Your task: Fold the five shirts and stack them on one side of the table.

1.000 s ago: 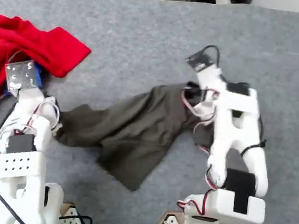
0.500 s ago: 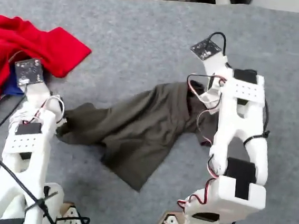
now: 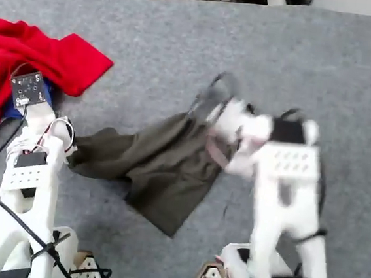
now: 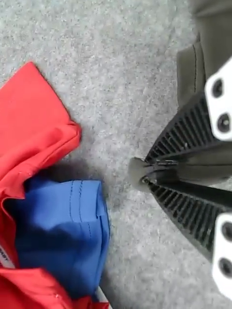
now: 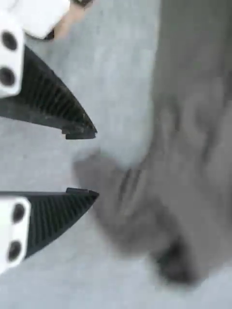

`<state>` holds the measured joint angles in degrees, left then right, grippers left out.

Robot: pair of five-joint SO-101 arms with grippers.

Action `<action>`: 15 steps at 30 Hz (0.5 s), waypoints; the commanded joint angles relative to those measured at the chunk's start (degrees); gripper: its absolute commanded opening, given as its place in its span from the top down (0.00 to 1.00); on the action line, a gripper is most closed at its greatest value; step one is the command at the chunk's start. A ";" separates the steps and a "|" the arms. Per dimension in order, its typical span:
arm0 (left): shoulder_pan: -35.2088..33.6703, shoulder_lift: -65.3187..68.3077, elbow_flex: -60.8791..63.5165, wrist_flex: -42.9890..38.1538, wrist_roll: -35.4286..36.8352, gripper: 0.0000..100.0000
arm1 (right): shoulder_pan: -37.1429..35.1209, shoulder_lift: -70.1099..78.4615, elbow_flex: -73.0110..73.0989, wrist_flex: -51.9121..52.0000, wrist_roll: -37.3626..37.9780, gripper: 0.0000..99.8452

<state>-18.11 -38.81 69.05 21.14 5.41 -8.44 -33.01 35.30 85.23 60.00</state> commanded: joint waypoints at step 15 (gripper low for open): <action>-0.31 0.35 -1.71 -0.88 -0.53 0.97 | -36.04 -3.30 24.57 -16.70 -13.27 0.82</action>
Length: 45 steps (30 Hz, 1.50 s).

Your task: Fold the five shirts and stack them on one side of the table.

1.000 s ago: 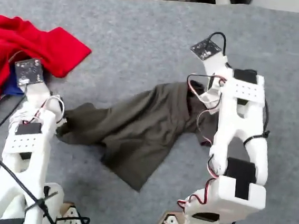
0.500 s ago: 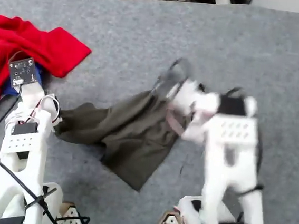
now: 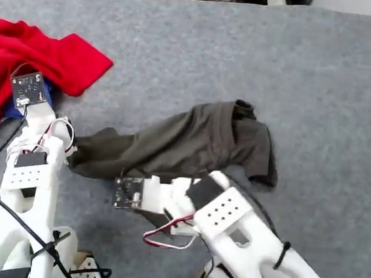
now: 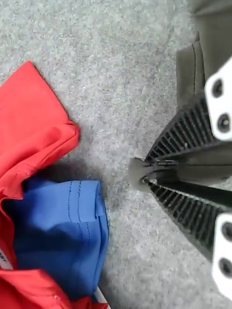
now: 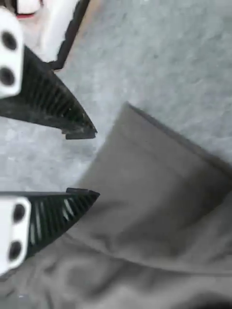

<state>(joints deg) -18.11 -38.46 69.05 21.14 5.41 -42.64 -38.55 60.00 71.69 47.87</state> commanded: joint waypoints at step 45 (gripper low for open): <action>-0.31 0.18 -1.63 -0.97 -0.62 0.97 | -2.81 26.51 0.04 -13.10 -4.84 0.94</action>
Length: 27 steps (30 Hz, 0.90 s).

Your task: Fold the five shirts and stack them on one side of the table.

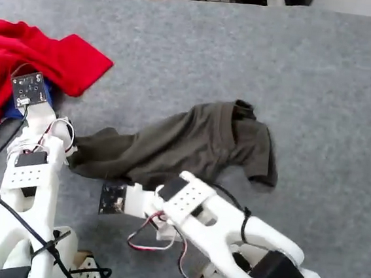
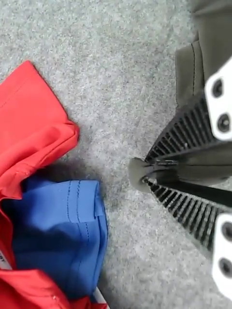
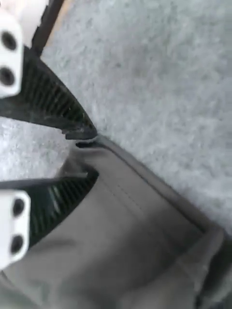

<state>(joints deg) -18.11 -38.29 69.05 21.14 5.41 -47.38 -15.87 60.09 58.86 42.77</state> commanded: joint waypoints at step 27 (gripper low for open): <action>-0.40 -8.26 -41.01 36.31 3.43 0.97 | 31.65 -14.90 -75.65 27.08 -7.30 0.99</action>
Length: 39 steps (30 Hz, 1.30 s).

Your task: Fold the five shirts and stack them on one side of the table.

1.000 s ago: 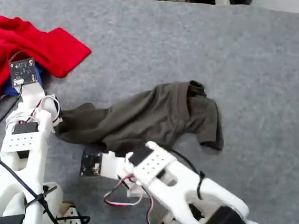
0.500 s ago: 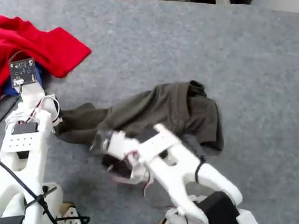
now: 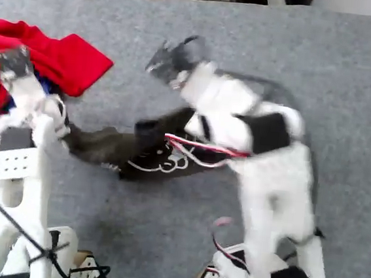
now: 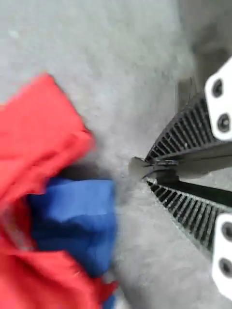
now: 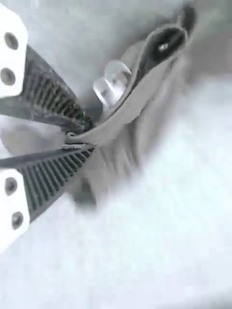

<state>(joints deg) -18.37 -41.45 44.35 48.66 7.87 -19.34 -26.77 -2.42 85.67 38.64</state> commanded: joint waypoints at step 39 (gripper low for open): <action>-0.04 -23.82 -63.25 51.52 -9.93 0.97 | 28.22 -8.92 -59.56 4.22 -11.69 0.99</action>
<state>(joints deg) -18.55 -63.08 -22.02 100.79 -1.45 8.26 -34.95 -62.37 90.68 27.12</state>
